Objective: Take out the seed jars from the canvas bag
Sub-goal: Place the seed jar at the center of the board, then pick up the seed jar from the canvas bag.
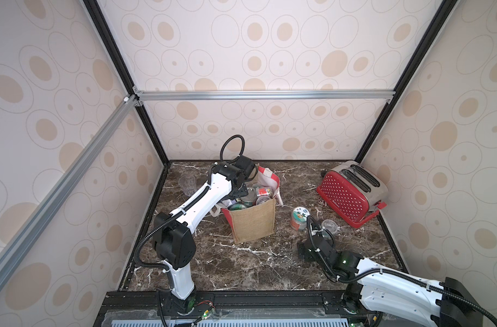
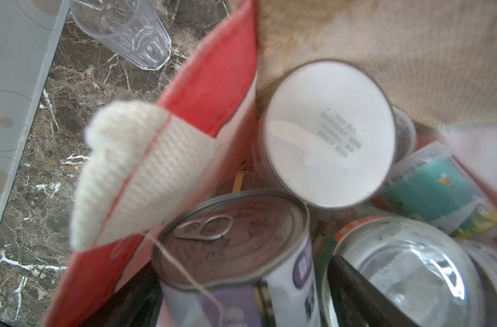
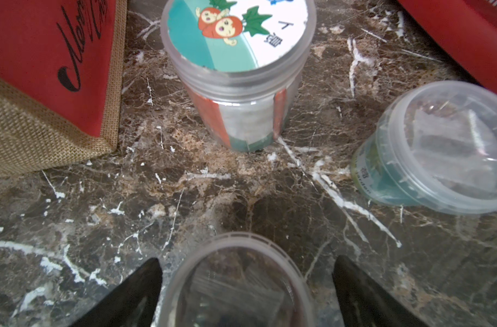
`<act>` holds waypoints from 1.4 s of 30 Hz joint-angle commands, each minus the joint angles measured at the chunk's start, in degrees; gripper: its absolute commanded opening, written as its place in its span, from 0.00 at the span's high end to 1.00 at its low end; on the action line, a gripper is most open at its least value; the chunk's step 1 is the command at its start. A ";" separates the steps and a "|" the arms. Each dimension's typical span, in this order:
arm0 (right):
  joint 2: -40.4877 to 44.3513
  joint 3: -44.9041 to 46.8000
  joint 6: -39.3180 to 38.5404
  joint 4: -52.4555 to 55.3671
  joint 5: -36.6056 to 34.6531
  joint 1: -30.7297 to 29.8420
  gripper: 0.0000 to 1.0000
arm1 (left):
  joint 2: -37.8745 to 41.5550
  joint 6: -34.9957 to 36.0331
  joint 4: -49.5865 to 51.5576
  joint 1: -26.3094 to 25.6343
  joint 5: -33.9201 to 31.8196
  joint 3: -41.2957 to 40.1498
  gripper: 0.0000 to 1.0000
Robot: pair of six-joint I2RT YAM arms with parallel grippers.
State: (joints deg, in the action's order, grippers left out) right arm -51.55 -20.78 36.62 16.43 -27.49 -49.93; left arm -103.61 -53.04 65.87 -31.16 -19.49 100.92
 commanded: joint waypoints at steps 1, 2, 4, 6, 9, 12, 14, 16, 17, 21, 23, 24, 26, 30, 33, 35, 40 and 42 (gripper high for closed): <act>2.59 -3.03 0.33 3.52 -1.08 -0.26 0.03 | -0.71 -2.48 3.05 0.15 -0.04 2.11 0.14; 3.32 -3.83 0.11 4.48 -1.03 -0.33 0.03 | -0.84 -2.80 2.87 0.07 -0.31 1.93 0.14; 4.67 -5.61 -0.23 6.29 -0.76 -0.27 0.01 | -1.43 -3.29 2.71 0.09 -0.57 1.73 0.14; 5.68 -7.33 -0.83 7.91 -0.24 -0.30 0.00 | -2.22 -3.39 2.54 0.09 -0.42 1.73 0.14; 6.28 -10.11 -1.30 9.97 1.17 -0.30 0.00 | -3.18 -3.13 1.40 0.13 0.53 1.64 0.10; 6.73 -12.44 -1.56 11.02 2.84 -0.31 0.00 | -3.60 -2.77 0.15 0.12 2.04 1.68 0.08; 7.09 -14.01 -1.56 11.89 3.54 -0.30 0.00 | -3.28 -2.79 -0.51 0.07 2.93 1.73 0.13; 7.47 -15.26 -1.77 12.46 3.96 -0.30 0.00 | -2.46 -2.77 -1.05 0.08 3.39 1.73 0.21; 7.67 -15.98 -1.84 12.81 4.14 -0.34 0.00 | -1.94 -2.77 -1.16 0.05 3.41 1.80 0.26; 8.15 -18.21 -2.34 13.75 4.85 -0.28 0.00 | 0.03 -2.82 -0.77 0.11 3.26 2.41 0.30; 8.27 -19.56 -2.48 14.28 5.46 -0.28 0.00 | 0.79 -2.86 -0.15 0.11 3.22 3.40 0.30; 8.21 -20.14 -2.47 14.48 5.72 -0.26 0.00 | 1.14 -2.86 0.01 0.11 3.23 3.85 0.30; 8.06 -21.31 -2.46 14.52 6.52 -0.33 0.00 | 1.71 -2.83 0.06 0.08 3.68 4.98 0.30; 6.72 -24.25 -2.45 14.64 9.31 -0.29 0.00 | 2.69 -2.99 -0.54 0.08 5.54 7.44 0.31; 5.06 -26.99 -2.59 14.16 11.94 -0.29 0.00 | 3.76 -3.81 -1.53 0.11 7.57 8.88 0.31; 3.86 -28.73 -2.71 13.28 13.86 -0.26 0.00 | 4.68 -4.73 -2.15 0.11 8.73 9.83 0.31; 0.48 -33.48 -2.47 9.78 18.68 -0.27 0.00 | 8.71 -7.52 -6.46 0.13 12.81 10.53 0.31; -1.26 -35.65 -2.42 8.38 20.51 -0.26 0.00 | 10.54 -9.54 -8.66 0.21 14.96 9.75 0.32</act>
State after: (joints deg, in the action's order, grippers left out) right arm -51.48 -53.47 34.24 27.51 -10.70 -49.93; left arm -96.53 -58.61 60.60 -30.92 -7.42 108.95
